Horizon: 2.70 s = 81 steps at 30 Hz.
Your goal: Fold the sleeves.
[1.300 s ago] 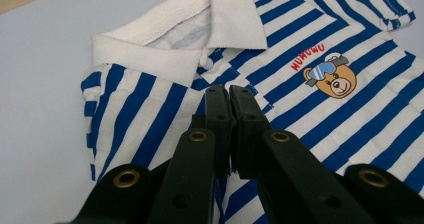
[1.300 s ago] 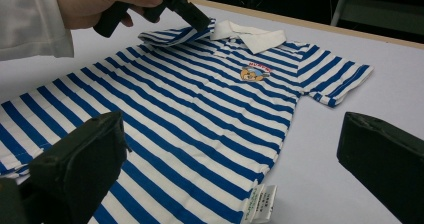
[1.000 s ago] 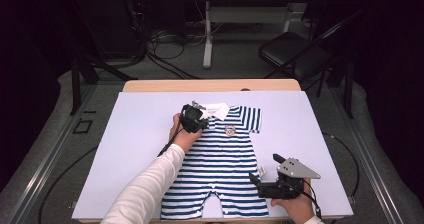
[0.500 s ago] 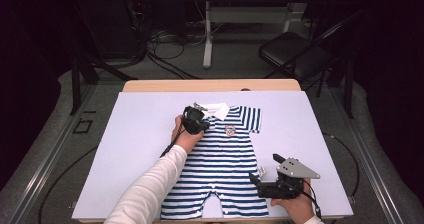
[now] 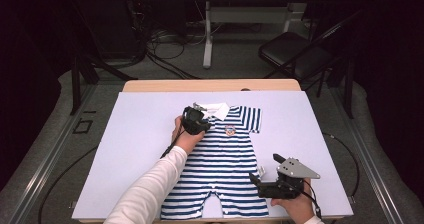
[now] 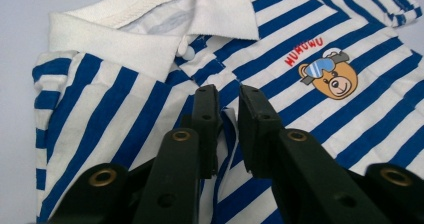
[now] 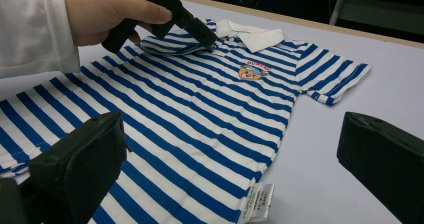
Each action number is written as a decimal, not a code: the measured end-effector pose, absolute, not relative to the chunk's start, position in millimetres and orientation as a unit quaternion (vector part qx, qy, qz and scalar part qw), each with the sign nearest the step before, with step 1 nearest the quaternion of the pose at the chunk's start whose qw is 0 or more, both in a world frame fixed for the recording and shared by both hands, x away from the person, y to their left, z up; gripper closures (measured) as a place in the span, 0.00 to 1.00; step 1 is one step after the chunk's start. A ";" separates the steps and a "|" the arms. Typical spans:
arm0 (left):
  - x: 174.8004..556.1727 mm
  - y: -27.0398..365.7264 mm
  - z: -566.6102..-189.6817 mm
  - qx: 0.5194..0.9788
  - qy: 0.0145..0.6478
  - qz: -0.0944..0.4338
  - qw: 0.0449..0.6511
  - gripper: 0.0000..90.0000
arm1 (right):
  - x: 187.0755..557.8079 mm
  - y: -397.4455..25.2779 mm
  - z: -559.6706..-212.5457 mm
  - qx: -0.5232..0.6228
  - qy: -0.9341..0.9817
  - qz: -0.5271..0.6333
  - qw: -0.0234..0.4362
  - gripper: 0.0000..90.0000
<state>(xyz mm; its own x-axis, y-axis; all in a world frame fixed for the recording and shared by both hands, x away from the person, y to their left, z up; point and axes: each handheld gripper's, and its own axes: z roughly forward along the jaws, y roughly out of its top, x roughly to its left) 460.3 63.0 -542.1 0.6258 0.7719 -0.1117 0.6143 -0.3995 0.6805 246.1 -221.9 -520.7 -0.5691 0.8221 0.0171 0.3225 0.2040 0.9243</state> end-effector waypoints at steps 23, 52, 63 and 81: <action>452.8 81.9 -525.5 0.797 0.443 0.129 0.390 0.57 | 246.4 -220.8 -521.6 0.390 0.736 0.494 0.250 0.00; 435.1 123.5 -510.2 0.752 0.473 0.135 0.438 0.17 | 246.8 -219.5 -522.8 0.390 0.735 0.495 0.251 0.00; 425.7 137.5 -506.7 0.737 0.485 0.121 0.455 0.04 | 246.1 -218.5 -523.1 0.389 0.734 0.496 0.252 0.00; 411.1 174.5 -497.4 0.731 0.477 0.106 0.476 0.01 | 247.9 -218.3 -523.9 0.393 0.734 0.494 0.252 0.00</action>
<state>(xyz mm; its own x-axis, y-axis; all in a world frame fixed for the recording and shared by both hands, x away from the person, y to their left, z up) 411.1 174.5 -497.4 0.5218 0.7991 -0.2985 0.5968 -0.0920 0.7971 247.9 -218.3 -523.9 -0.5649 0.8250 0.0180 0.3275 0.2041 0.9225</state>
